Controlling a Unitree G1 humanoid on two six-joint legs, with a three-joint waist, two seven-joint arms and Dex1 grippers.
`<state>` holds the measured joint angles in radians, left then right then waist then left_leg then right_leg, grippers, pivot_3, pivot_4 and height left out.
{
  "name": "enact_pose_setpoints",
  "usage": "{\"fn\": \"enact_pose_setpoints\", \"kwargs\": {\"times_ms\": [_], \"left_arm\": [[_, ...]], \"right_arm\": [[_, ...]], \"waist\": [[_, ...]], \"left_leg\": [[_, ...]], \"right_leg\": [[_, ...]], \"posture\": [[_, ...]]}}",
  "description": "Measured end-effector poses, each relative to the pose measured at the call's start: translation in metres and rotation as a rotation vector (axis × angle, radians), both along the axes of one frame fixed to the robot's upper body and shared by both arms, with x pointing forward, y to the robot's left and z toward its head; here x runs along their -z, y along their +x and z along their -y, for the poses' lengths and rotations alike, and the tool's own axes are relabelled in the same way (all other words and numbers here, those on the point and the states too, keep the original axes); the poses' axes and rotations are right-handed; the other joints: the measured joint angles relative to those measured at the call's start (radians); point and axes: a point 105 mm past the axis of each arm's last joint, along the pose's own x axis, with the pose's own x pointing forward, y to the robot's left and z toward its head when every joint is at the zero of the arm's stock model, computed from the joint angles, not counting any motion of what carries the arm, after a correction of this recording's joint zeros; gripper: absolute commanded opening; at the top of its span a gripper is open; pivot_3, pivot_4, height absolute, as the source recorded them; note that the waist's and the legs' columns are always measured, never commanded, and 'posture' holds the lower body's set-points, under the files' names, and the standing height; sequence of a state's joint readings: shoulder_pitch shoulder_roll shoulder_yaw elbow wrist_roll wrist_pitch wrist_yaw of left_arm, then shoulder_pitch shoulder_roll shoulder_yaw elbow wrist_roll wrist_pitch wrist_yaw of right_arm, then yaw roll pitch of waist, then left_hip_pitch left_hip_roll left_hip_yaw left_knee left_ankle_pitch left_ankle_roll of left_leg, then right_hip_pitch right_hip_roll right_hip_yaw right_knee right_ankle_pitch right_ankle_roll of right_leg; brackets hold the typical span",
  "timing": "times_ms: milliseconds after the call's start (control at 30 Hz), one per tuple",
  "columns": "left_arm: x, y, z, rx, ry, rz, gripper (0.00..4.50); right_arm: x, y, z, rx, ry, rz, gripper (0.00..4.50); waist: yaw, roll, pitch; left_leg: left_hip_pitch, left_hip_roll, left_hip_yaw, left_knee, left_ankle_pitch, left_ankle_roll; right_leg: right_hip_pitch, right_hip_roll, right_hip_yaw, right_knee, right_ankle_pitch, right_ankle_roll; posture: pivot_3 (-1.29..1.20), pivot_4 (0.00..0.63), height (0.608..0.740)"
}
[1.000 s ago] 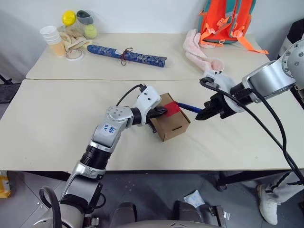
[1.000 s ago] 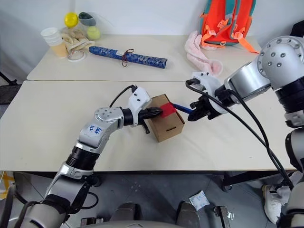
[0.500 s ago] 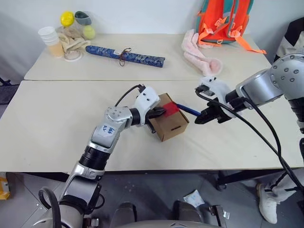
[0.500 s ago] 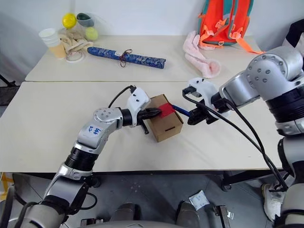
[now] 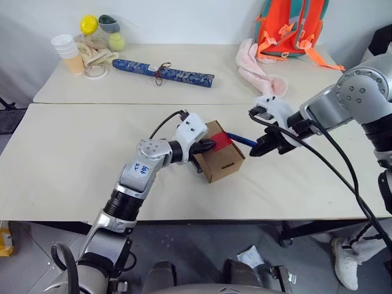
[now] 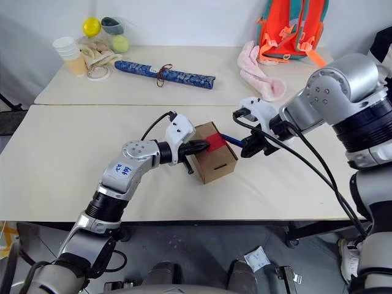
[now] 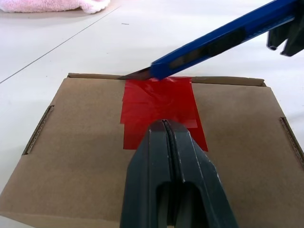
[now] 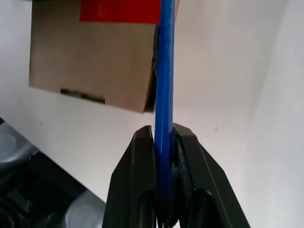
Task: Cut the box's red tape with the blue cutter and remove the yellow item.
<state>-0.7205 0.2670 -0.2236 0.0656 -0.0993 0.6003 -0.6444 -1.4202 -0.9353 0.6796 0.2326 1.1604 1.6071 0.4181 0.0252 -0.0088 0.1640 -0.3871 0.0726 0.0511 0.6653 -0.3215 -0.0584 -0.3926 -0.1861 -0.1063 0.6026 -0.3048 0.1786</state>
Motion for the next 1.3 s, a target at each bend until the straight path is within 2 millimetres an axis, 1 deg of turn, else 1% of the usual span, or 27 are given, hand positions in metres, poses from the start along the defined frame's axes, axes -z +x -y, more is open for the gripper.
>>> {"fn": "enact_pose_setpoints", "kwargs": {"times_ms": [300, 567, 800, 1100, 1300], "left_arm": [[0.000, 0.000, 0.001, -0.001, -0.003, -0.002, 0.00], [0.001, 0.001, 0.000, -0.009, -0.009, -0.003, 0.00], [0.001, 0.001, -0.002, -0.017, -0.012, -0.006, 0.00], [0.001, 0.002, -0.004, -0.024, -0.008, -0.008, 0.00], [0.000, 0.002, -0.003, -0.026, -0.011, -0.006, 0.00]], "right_arm": [[0.001, -0.008, 0.008, -0.020, -0.027, -0.039, 0.14], [0.002, -0.009, 0.009, -0.026, -0.025, -0.049, 0.14], [0.006, -0.006, 0.005, -0.026, -0.046, -0.057, 0.14], [0.012, 0.004, -0.002, -0.017, -0.047, -0.071, 0.14], [0.007, 0.005, -0.003, -0.023, -0.050, -0.069, 0.14]], "waist": [[0.001, 0.000, 0.000], [0.001, 0.000, 0.000], [-0.001, 0.000, 0.000], [-0.002, 0.000, -0.001], [-0.002, 0.000, -0.001]], "left_leg": [[0.000, 0.000, 0.000, 0.000, -0.001, 0.000], [0.000, 0.000, 0.000, 0.001, -0.001, 0.000], [0.000, 0.000, 0.000, 0.001, -0.001, 0.000], [0.000, 0.000, 0.000, 0.001, -0.001, 0.000], [0.000, 0.000, 0.000, 0.002, -0.001, 0.000]], "right_leg": [[0.000, 0.000, 0.000, 0.000, 0.000, 0.000], [0.000, 0.000, 0.000, 0.000, 0.000, 0.000], [0.000, 0.000, 0.000, 0.000, 0.000, 0.000], [0.000, 0.000, 0.000, 0.001, 0.000, 0.000], [0.000, 0.000, 0.000, 0.001, 0.000, 0.000]], "posture": [[0.00, 0.150, 0.740], [0.00, 0.150, 0.740], [0.00, 0.150, 0.740], [0.00, 0.150, 0.740], [0.00, 0.150, 0.740]]}}
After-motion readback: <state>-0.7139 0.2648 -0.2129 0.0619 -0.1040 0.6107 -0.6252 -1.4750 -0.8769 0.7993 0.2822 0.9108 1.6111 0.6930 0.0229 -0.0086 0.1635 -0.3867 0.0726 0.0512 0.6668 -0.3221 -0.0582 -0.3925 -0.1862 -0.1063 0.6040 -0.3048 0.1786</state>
